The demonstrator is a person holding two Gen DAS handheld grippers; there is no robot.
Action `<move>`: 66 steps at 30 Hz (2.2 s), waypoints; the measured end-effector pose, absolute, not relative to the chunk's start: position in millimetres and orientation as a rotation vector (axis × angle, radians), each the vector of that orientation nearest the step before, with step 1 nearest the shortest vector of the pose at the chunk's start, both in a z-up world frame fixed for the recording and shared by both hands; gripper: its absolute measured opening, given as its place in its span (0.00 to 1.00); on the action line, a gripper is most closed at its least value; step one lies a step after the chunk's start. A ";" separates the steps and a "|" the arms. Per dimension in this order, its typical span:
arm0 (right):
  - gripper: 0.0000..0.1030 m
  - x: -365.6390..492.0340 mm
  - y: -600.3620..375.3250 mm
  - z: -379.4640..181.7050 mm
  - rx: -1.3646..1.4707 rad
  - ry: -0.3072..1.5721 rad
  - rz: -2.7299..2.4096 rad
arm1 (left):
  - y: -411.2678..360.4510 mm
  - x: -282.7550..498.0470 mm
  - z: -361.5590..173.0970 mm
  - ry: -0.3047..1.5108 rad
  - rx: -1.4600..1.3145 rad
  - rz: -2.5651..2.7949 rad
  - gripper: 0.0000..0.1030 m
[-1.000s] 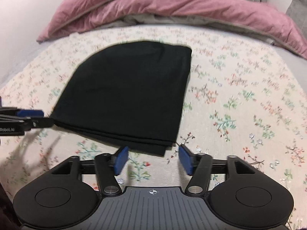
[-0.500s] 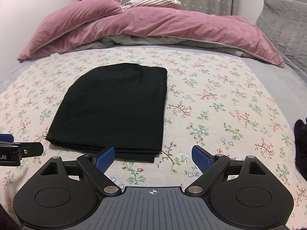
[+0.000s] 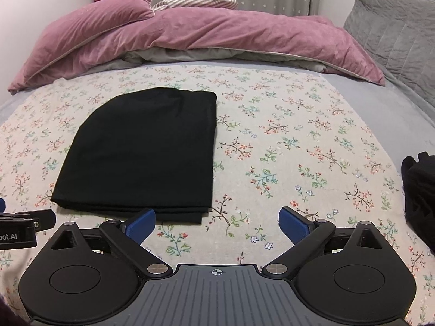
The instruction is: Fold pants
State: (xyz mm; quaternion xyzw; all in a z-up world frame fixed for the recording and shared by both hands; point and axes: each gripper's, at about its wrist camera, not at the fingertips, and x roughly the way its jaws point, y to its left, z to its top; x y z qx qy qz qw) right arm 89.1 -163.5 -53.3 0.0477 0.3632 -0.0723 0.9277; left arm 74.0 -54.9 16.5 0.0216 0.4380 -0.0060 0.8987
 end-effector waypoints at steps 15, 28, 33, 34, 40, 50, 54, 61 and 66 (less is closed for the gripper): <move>0.96 90.1 -165.0 -56.5 0.105 0.758 -0.159 | -60.0 72.2 13.2 0.915 0.057 -0.013 1.00; 0.96 88.9 -160.9 -56.7 0.092 0.755 -0.149 | -59.5 72.5 13.2 0.914 0.058 -0.005 1.00; 0.96 87.6 -158.7 -57.0 0.087 0.752 -0.142 | -57.1 72.2 14.4 0.908 0.055 -0.004 1.00; 0.96 87.5 -158.3 -57.1 0.085 0.753 -0.140 | -56.9 72.1 14.4 0.907 0.055 -0.004 1.00; 0.96 85.4 -156.3 -56.1 0.081 0.747 -0.135 | -55.3 72.7 14.7 0.910 0.053 -0.003 1.00; 0.96 86.1 -160.3 -56.4 0.092 0.747 -0.142 | -55.5 73.5 13.8 0.916 0.050 -0.004 1.00; 0.96 86.4 -160.2 -56.7 0.095 0.750 -0.141 | -56.0 73.8 13.4 0.921 0.050 -0.007 1.00; 0.96 86.7 -160.1 -56.7 0.096 0.751 -0.140 | -56.6 73.8 13.2 0.922 0.050 -0.006 1.00; 0.96 86.8 -160.1 -57.4 0.098 0.753 -0.140 | -56.8 73.7 12.7 0.925 0.051 -0.006 1.00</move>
